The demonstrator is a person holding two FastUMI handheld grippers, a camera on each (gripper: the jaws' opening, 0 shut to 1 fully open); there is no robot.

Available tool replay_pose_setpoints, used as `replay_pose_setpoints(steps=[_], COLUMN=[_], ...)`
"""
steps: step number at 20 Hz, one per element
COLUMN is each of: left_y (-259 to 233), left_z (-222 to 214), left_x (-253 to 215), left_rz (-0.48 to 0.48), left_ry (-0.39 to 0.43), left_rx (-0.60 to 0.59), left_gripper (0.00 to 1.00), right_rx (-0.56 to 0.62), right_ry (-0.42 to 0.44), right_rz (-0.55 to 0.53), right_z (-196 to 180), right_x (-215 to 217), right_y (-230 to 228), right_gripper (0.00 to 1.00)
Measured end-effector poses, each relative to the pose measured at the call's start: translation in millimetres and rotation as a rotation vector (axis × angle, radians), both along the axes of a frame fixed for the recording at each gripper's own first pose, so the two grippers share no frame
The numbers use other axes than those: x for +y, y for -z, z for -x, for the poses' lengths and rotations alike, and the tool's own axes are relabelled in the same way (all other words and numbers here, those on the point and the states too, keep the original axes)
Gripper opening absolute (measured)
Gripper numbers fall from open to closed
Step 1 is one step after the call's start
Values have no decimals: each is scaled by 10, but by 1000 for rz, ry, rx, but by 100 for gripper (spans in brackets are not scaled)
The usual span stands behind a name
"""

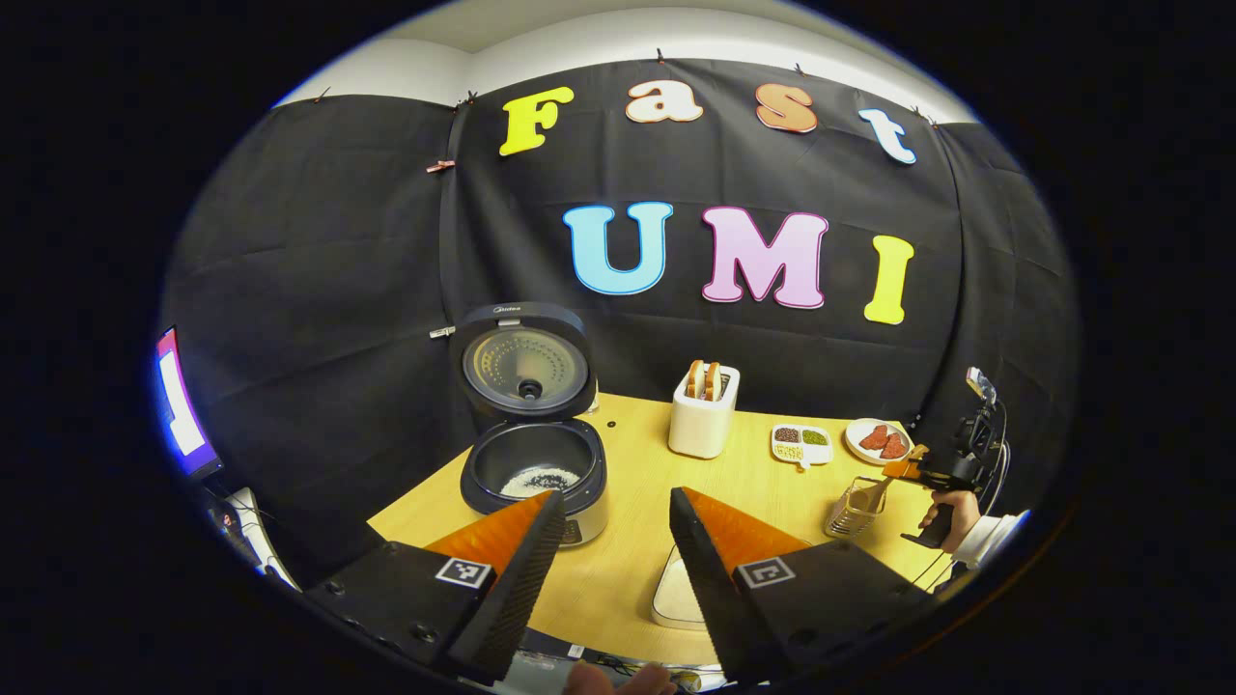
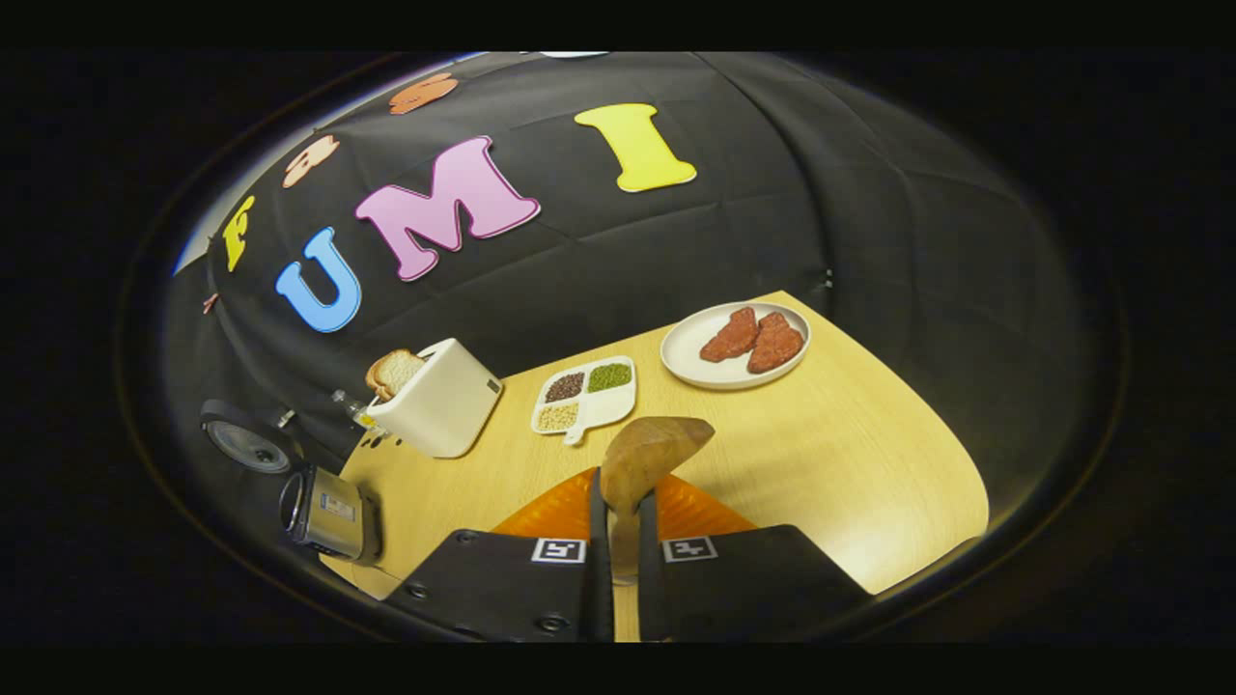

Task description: Close the left gripper, press the button to open the rice cooker; take a wooden spoon from the chopstick holder with the right hand, scoop a spoonful of rice and pour it into the rice cooker, then put the wooden spoon back into the chopstick holder.

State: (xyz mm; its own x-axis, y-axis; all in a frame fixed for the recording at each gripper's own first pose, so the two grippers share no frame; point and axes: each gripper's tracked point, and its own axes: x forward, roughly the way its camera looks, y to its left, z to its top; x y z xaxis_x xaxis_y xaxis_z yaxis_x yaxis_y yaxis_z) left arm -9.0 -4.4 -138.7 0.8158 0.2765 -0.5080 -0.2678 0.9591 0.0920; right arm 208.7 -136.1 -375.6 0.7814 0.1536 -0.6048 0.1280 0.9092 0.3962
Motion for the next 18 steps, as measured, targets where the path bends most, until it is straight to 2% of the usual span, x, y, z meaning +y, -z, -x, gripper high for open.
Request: replay_pose_setpoints(steps=[1, 2, 3, 4, 6, 7, 8, 9, 10, 11, 15, 18], left_y=[-1, 5, -1, -2, -5, -14, -3, 5, 10, 9, -11, -23], left_z=[0, 2, -3, 0, -12, -14, -12, -13, -14, -9, -1, -1], left_x=[3, -17, -27, -30, -65, -85, -101, -108, -111, -117, -117, -124], left_rz=[1, 1, -1, -4, -9, -9, -8, -5, -2, 1, -1, 3], left_ry=[0, 2, 5, 9, 19, 24, 28, 30, 30, 31, 38, 41], left_rx=[1, 1, 1, 0, -5, -6, -6, -7, -6, -8, -14, -20], left_gripper=[78, 77, 77, 77, 77, 77, 77, 77, 77, 78, 77, 78], right_rx=[6, 9, 15, 21, 27, 30, 31, 30, 32, 27, 27, 20], right_ry=[9, 16, 19, 24, 26, 24, 22, 24, 29, 37, 61, 65], right_rz=[-2, -8, -25, -44, -68, -75, -86, -101, -113, -119, -122, -155], right_z=[2, -9, -4, 24, 62, 75, 96, 121, 142, 143, 266, 392], right_x=[-36, -75, -76, -98, -114, -122, -125, -127, -136, -157, -269, -258], right_y=[22, 55, 75, 48, 48, 46, 21, 5, -20, -20, -41, -157], right_gripper=[12, 17, 17, 13, 21, 18, 43, 42, 55, 56, 72, 73])
